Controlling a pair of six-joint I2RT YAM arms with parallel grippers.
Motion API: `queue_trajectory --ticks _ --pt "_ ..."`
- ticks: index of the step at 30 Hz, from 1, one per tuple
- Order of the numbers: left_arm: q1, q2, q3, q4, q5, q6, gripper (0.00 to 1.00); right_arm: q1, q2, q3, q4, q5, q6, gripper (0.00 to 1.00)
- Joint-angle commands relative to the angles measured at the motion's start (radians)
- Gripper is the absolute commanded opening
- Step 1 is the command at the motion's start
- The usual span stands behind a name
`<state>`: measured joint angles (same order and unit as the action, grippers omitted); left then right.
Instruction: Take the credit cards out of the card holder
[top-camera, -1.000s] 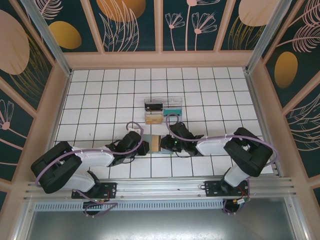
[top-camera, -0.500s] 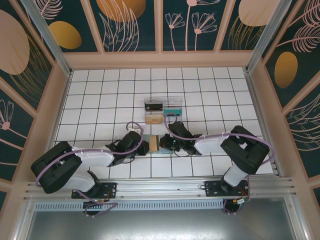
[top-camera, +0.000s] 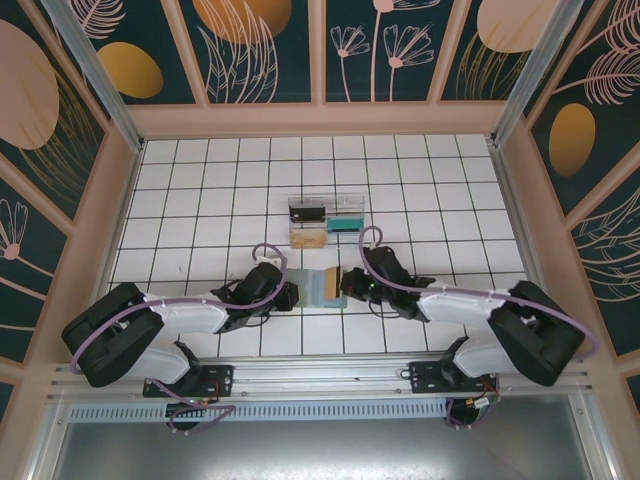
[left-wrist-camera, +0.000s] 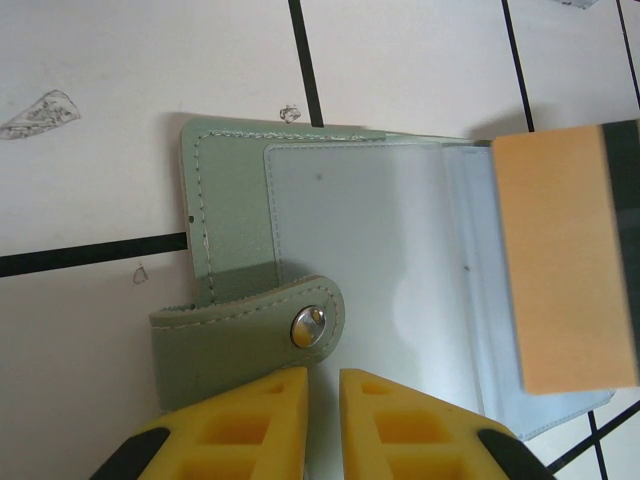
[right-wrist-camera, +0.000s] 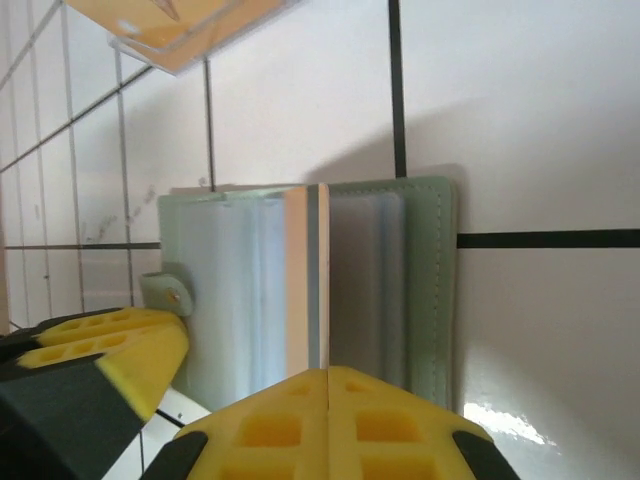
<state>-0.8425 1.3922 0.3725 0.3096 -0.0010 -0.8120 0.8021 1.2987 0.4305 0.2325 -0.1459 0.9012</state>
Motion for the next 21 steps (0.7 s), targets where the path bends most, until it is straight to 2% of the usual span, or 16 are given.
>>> queue_trajectory --ticks 1,4,7,10,13,15,21 --pt "0.002 -0.017 0.002 -0.044 -0.008 0.005 0.17 -0.007 -0.109 -0.011 -0.068 0.061 -0.074 0.00" --pt "0.002 -0.050 0.011 -0.051 0.001 -0.002 0.22 -0.006 -0.203 -0.005 -0.093 0.077 -0.143 0.00" --pt "0.002 -0.100 0.020 -0.078 -0.017 -0.006 0.34 -0.006 -0.250 0.035 -0.161 0.098 -0.234 0.00" --pt "0.002 -0.162 0.026 -0.127 -0.063 -0.013 0.66 -0.005 -0.259 0.084 -0.213 0.110 -0.337 0.00" --pt "0.002 -0.232 0.025 -0.172 -0.113 -0.016 0.88 0.001 -0.234 0.136 -0.233 0.116 -0.471 0.00" --pt "0.003 -0.285 0.018 -0.198 -0.144 -0.023 0.95 0.020 -0.200 0.178 -0.241 0.135 -0.584 0.00" --pt "0.002 -0.465 -0.037 -0.247 -0.220 -0.046 0.99 0.061 -0.045 0.328 -0.283 0.190 -0.947 0.00"
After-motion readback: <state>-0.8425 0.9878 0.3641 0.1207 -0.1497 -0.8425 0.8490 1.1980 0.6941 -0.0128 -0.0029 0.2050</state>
